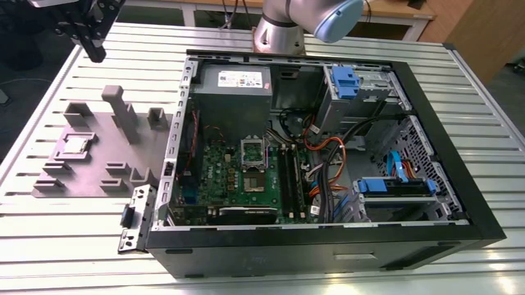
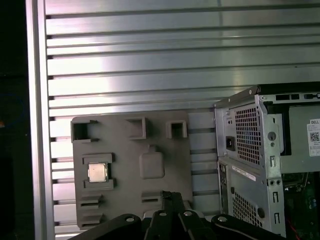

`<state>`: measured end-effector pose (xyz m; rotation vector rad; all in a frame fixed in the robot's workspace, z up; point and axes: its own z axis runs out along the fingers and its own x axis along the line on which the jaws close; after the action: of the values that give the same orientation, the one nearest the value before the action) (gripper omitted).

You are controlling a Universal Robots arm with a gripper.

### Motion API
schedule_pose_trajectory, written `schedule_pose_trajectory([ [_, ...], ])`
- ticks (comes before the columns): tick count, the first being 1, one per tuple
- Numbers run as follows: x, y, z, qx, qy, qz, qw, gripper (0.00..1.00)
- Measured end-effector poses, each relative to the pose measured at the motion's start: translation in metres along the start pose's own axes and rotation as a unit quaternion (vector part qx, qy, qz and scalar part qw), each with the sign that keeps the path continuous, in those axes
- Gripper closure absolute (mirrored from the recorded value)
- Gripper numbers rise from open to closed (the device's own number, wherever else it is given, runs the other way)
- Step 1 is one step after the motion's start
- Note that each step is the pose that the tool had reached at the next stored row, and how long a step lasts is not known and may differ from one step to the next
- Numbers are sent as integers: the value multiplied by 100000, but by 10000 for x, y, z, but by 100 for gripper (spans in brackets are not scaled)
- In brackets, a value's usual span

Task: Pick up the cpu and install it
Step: 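Reach for the cpu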

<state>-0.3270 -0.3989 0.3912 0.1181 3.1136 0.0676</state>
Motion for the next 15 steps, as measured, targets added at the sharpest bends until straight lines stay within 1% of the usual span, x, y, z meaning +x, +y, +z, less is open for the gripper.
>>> schedule_pose_trajectory([
  [4, 14, -1, 0, 1, 10, 2, 100000, 89],
  [6, 38, -3, 0, 8, 87, 3, 100000, 89],
  [7, 57, -5, 2, 18, 175, 5, 100000, 89],
  [9, 125, -10, 8, 26, 338, 17, 99999, 89],
  [15, 397, -31, 32, 75, 998, 41, 99995, 89],
])
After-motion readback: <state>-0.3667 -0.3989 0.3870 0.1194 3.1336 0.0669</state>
